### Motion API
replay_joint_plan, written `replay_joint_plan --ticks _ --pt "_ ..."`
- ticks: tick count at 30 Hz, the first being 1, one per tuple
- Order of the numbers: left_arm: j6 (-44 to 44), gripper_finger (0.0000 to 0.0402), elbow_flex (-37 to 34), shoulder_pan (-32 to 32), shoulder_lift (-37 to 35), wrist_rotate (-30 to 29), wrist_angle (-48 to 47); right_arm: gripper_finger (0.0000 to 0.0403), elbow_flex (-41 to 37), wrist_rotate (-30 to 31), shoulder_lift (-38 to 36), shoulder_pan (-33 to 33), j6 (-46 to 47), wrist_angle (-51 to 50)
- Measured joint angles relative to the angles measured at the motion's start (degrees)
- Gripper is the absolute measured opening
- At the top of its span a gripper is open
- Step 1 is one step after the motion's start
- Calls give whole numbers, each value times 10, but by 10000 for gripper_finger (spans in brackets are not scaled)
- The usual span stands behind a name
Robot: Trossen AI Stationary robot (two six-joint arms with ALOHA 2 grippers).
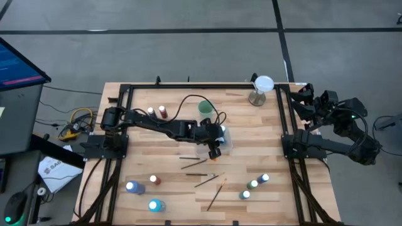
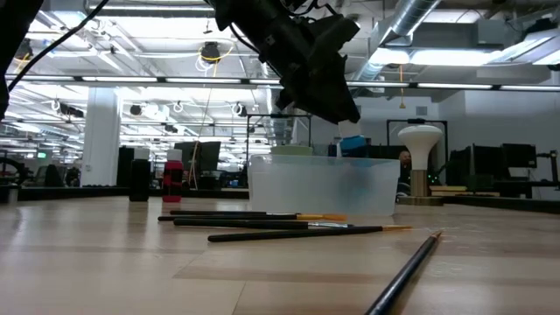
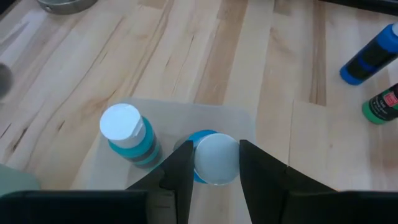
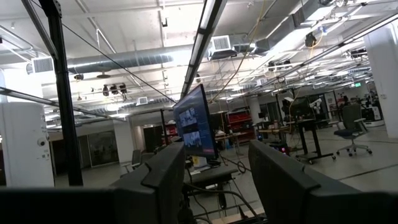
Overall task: Pick & Place Paint Supplies
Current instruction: Put the blue paint bottle into the transparent bin
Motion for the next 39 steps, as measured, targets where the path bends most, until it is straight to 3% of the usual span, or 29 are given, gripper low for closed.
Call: replay_joint_plan --ticks 39 --pt "-1 123 0 6 11 -2 9 172 0 0 0 0 0 0"
